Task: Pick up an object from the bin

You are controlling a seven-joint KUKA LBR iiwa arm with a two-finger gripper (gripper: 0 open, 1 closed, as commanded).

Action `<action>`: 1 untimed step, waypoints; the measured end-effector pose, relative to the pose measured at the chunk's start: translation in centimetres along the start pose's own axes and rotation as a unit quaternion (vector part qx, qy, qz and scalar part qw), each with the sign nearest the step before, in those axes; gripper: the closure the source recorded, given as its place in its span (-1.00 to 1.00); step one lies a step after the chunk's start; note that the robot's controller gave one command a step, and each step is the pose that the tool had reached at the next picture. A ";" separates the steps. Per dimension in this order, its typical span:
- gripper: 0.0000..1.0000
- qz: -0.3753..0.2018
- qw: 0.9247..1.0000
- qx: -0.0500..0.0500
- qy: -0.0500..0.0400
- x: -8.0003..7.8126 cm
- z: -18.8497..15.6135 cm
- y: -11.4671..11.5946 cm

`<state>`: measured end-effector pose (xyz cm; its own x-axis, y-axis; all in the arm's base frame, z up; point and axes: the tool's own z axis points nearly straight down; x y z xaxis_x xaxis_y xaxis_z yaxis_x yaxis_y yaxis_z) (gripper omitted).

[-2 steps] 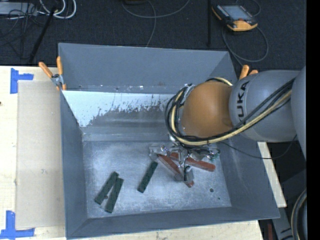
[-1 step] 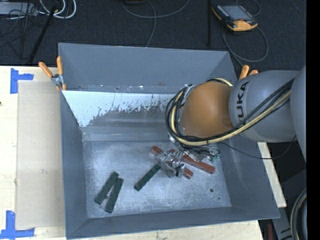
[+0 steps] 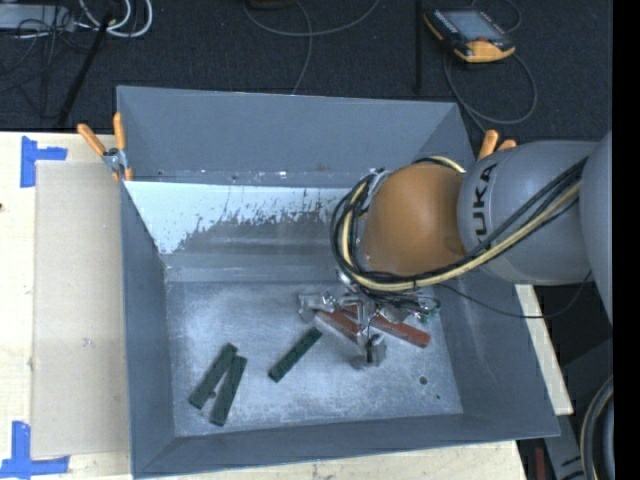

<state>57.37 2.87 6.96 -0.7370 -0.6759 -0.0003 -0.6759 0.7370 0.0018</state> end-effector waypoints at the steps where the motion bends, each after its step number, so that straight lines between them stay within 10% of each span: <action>1: -1.00 -0.027 1.000 -0.002 0.001 0.1 0.0 4.3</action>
Offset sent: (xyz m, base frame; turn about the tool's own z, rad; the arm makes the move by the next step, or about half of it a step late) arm -0.0285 0.0278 0.0004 -0.0508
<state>54.32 5.97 6.92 -0.6987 -0.7154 0.0019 -0.7154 0.6987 0.0053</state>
